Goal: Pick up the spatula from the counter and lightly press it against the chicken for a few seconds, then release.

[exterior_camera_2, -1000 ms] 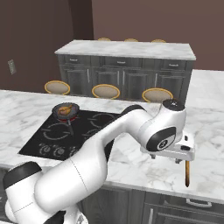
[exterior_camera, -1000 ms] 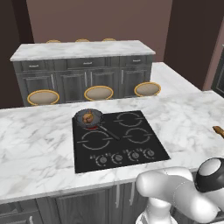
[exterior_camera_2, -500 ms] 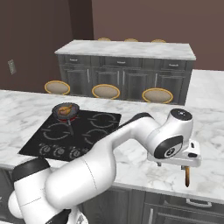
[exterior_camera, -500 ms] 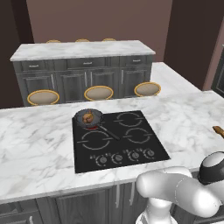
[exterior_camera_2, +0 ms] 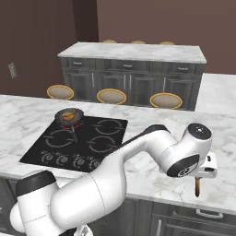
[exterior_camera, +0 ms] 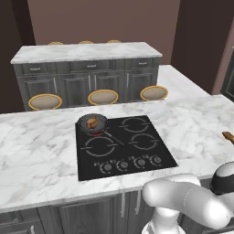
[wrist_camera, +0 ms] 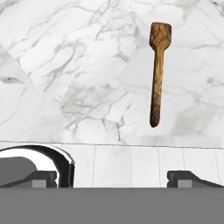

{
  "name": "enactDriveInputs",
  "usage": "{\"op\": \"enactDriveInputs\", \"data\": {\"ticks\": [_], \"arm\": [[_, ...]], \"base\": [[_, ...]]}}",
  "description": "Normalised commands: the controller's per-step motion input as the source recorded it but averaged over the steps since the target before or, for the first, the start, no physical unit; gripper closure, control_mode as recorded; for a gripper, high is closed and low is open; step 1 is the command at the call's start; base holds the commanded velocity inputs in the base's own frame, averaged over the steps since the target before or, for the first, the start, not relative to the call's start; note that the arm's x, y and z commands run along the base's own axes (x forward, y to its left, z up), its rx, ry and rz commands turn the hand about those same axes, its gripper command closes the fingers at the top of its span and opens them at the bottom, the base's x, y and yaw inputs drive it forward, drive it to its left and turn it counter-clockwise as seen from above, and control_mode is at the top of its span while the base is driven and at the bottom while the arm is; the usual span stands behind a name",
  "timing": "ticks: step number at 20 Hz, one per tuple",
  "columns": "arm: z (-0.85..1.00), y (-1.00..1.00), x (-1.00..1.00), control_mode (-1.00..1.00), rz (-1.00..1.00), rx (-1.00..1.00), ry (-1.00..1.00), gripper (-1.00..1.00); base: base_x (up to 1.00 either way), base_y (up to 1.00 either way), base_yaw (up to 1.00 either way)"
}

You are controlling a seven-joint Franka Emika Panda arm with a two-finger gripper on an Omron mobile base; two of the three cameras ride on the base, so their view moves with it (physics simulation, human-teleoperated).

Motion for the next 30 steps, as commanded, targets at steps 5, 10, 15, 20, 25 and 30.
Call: {"op": "enactDriveInputs", "data": {"ticks": [5,10,15,20,25,30], "arm": [[-0.14,-0.04,0.04,-1.0,0.03,0.0,-0.01,-1.0],[-0.16,-0.06,0.12,-1.0,0.03,0.0,0.0,-1.0],[-0.14,-0.09,0.12,-1.0,0.02,0.0,0.0,-1.0],[-0.13,-0.14,0.07,-1.0,0.01,0.0,0.0,-1.0],[-0.14,-0.13,0.11,-1.0,0.0,0.0,0.0,-1.0],[-0.17,-0.07,0.21,-1.0,0.0,0.0,0.01,-1.0]], "base": [[0.0,0.0,0.0],[0.0,0.0,0.0],[0.0,0.0,0.0],[0.0,0.0,0.0],[0.0,0.0,0.0],[0.0,0.0,0.0]]}}
